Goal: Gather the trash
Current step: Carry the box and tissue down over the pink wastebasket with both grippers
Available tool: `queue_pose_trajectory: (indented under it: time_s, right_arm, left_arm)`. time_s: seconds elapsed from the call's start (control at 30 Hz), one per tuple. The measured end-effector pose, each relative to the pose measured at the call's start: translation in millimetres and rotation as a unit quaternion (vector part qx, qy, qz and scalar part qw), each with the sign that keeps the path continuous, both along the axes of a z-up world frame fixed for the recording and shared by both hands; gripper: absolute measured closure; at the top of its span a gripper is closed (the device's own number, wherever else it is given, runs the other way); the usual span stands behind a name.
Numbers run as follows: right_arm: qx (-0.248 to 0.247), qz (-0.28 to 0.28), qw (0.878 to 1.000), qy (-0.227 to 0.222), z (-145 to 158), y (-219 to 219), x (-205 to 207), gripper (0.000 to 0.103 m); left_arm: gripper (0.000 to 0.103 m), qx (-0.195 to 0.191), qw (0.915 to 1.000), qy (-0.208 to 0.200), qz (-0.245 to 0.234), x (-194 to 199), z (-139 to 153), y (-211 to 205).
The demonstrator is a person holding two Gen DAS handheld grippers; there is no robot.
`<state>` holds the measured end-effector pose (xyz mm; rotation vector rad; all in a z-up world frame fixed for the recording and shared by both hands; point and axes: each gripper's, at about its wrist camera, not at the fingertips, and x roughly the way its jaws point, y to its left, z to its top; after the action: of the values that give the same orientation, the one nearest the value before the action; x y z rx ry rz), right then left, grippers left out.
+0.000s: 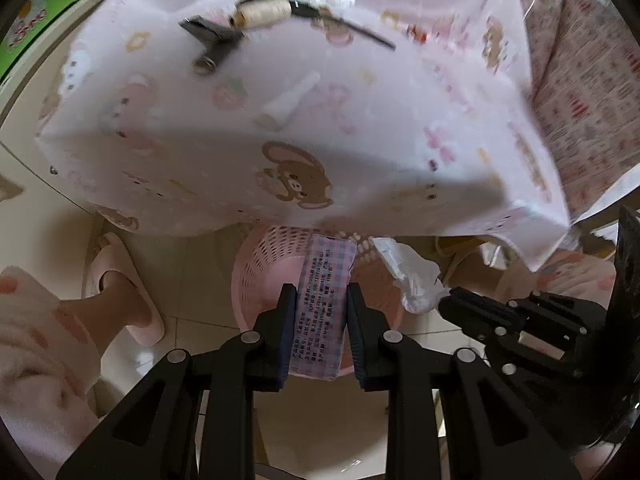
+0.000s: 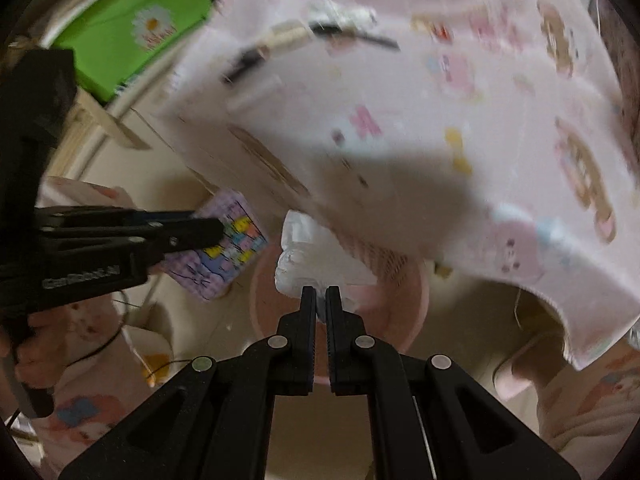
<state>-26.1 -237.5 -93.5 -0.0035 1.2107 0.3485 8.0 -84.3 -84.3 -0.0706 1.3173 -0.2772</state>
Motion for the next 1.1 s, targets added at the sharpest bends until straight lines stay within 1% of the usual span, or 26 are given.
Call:
queue_pose_trajectory:
  time_s: [0.07, 0.13, 0.23, 0.3, 0.4, 0.43, 0.5, 0.57, 0.67, 0.8, 0.9, 1.03, 1.1]
  right_arm:
    - [-0.011, -0.009, 1.0, 0.019, -15.3, 2.7, 3.8, 0.097]
    - [-0.022, -0.005, 0.999, 0.034, -29.3, 6.8, 4.7, 0.097]
    - [-0.048, 0.007, 0.997, 0.053, -50.8, 14.1, 6.3, 0.097]
    - [-0.06, 0.006, 0.996, 0.069, -65.3, 14.5, 7.5, 0.097]
    - [-0.065, -0.004, 0.992, 0.107, -89.1, 12.2, 10.9, 0.097]
    - [-0.067, -0.005, 0.991, 0.112, -95.7, 13.7, 13.1, 0.097]
    - [-0.073, -0.005, 0.989, 0.126, -107.0, 14.6, 13.9, 0.097]
    - [-0.07, -0.007, 0.987, 0.145, -118.9, 16.0, 15.7, 0.097]
    - [-0.069, -0.017, 0.983, 0.168, -133.8, 16.0, 17.6, 0.097]
    - [-0.077, -0.028, 0.979, 0.185, -144.3, 11.3, 18.6, 0.097]
    - [-0.07, -0.041, 0.977, 0.197, -148.7, 4.5, 17.4, 0.097]
    - [-0.067, -0.052, 0.973, 0.213, -156.2, 0.6, 15.9, 0.097]
    - [-0.069, -0.053, 0.971, 0.225, -160.9, 0.1, 12.8, 0.097]
  left_arm:
    - [0.08, 0.027, 0.9995, -0.001, -0.015, 5.8, -9.5, -10.6]
    - [0.08, 0.048, 0.9983, 0.002, -0.032, 10.1, -19.8, -21.1]
    - [0.079, 0.062, 0.997, 0.006, -0.045, 11.4, -33.6, -28.1]
    - [0.079, 0.071, 0.9967, 0.009, -0.04, 9.9, -43.5, -26.0]
    - [0.079, 0.066, 0.9968, 0.03, -0.033, 7.2, -57.6, -21.3]
    - [0.079, 0.066, 0.9967, 0.037, -0.03, 6.9, -62.1, -19.9]
    - [0.079, 0.076, 0.9959, 0.04, -0.026, 7.3, -68.8, -19.5]
    - [0.079, 0.083, 0.9951, 0.049, -0.022, 9.5, -77.5, -20.0]
    - [0.079, 0.074, 0.9937, 0.082, -0.017, 13.8, -92.7, -20.4]
    - [0.079, 0.071, 0.9909, 0.114, -0.002, 16.1, -109.2, -13.9]
    - [0.079, 0.067, 0.9888, 0.133, 0.007, 16.2, -121.6, -9.5]
    - [0.079, 0.079, 0.9872, 0.138, 0.01, 16.2, -130.9, -8.6]
    - [0.079, 0.078, 0.9866, 0.142, 0.014, 16.3, -133.5, -7.3]
